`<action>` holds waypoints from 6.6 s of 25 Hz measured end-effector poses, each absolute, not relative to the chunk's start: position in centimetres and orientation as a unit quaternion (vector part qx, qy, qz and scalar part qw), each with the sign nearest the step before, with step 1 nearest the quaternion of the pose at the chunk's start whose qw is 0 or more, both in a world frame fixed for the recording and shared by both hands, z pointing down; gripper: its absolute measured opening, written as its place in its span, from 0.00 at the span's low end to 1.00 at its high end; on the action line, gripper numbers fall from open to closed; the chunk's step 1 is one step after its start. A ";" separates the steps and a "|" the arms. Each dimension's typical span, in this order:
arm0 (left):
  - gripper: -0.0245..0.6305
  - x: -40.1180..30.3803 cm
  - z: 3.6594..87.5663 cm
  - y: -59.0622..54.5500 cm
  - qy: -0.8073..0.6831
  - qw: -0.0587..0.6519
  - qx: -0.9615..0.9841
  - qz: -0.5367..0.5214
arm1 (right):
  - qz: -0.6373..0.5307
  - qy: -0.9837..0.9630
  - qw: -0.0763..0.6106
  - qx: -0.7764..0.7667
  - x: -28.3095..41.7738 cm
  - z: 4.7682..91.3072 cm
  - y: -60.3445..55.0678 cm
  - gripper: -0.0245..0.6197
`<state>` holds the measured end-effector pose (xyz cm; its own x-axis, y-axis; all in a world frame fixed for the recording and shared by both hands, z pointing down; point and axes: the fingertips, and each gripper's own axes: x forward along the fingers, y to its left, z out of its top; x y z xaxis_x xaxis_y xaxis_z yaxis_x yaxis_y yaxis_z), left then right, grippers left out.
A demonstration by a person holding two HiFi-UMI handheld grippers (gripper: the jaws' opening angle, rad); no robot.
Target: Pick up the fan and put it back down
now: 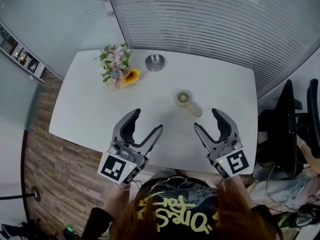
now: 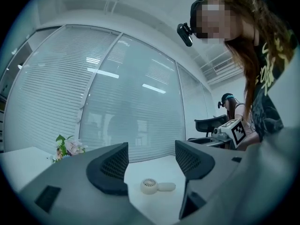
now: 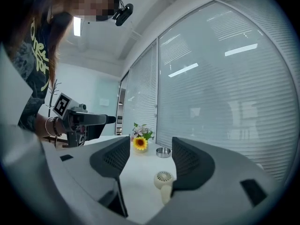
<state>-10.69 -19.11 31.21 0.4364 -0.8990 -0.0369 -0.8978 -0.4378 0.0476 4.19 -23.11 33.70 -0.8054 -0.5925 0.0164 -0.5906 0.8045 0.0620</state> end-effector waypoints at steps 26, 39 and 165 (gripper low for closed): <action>0.51 -11.3 33.5 -21.5 -0.561 0.041 0.826 -0.028 | -0.047 -0.960 0.138 0.241 0.0 42.3 -30.9 0.47; 0.51 -11.4 34.6 -20.3 -0.595 0.052 0.802 -0.016 | -0.015 -0.946 0.262 0.192 -3.7 51.4 -35.1 0.57; 0.51 -27.4 33.8 -15.9 -0.564 0.033 0.825 -0.024 | 0.031 -0.937 0.262 0.227 -17.7 50.5 -26.0 0.59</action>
